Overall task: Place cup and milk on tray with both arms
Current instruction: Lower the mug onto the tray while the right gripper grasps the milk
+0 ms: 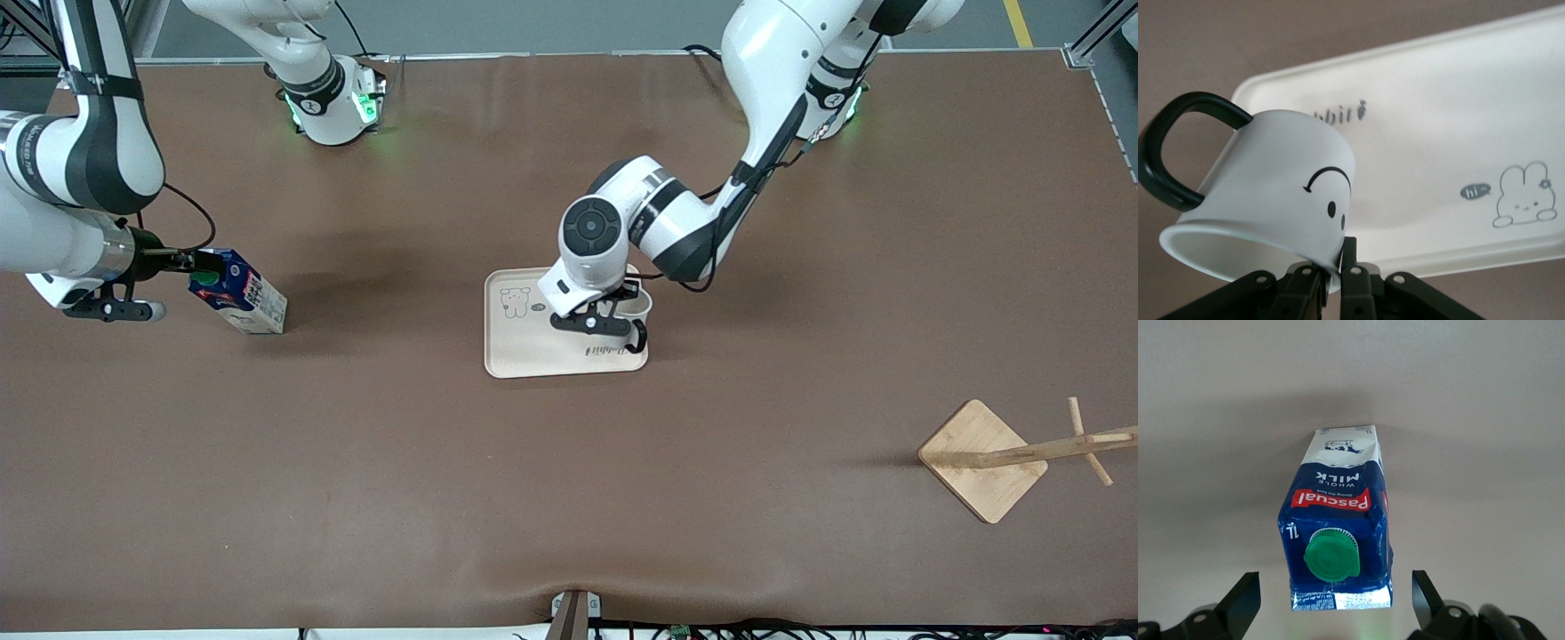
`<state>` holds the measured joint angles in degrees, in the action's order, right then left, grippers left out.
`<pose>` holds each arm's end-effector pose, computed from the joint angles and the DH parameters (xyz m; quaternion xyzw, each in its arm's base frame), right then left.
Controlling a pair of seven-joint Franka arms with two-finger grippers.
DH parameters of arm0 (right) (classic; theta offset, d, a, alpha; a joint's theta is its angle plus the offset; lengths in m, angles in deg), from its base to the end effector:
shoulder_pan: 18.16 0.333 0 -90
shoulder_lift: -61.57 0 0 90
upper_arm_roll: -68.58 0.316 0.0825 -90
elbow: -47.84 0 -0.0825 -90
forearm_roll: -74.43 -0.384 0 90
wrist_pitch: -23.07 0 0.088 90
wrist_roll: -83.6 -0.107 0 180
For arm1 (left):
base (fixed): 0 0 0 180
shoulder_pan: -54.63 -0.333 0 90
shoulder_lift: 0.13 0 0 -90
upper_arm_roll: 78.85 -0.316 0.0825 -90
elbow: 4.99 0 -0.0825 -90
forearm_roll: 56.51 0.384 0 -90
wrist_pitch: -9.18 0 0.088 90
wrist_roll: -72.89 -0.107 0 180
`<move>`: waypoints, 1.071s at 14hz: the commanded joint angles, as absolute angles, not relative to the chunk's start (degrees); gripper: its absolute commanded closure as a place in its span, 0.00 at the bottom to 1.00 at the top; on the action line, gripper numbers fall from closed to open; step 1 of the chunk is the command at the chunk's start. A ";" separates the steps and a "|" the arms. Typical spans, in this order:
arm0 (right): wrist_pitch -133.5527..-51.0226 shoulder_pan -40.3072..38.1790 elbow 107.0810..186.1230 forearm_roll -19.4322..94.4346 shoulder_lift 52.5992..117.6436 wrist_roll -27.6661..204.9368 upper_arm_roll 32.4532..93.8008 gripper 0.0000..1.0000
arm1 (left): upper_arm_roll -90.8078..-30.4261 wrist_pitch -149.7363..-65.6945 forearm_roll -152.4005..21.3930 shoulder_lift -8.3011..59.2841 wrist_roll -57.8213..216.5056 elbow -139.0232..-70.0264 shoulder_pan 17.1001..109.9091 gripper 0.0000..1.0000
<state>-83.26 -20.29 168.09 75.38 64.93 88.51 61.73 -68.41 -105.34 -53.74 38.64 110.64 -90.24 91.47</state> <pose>0.5121 -0.0819 0.3717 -0.9881 0.0320 0.1503 0.0072 0.4890 -0.4958 0.2670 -0.9932 0.0793 0.0820 0.0249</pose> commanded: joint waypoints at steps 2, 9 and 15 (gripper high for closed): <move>-87.93 -21.24 172.73 76.28 62.71 88.70 62.51 0.00 | -69.10 -99.38 -52.82 39.86 110.51 -88.31 92.77 1.00; -92.34 -20.89 177.31 76.28 62.98 88.70 62.51 0.51 | -68.57 -95.76 -53.52 42.14 110.60 -86.56 95.23 1.00; -80.68 -20.80 167.23 75.76 63.76 88.53 62.69 1.00 | -68.57 -90.32 -55.36 43.29 110.60 -86.64 96.64 1.00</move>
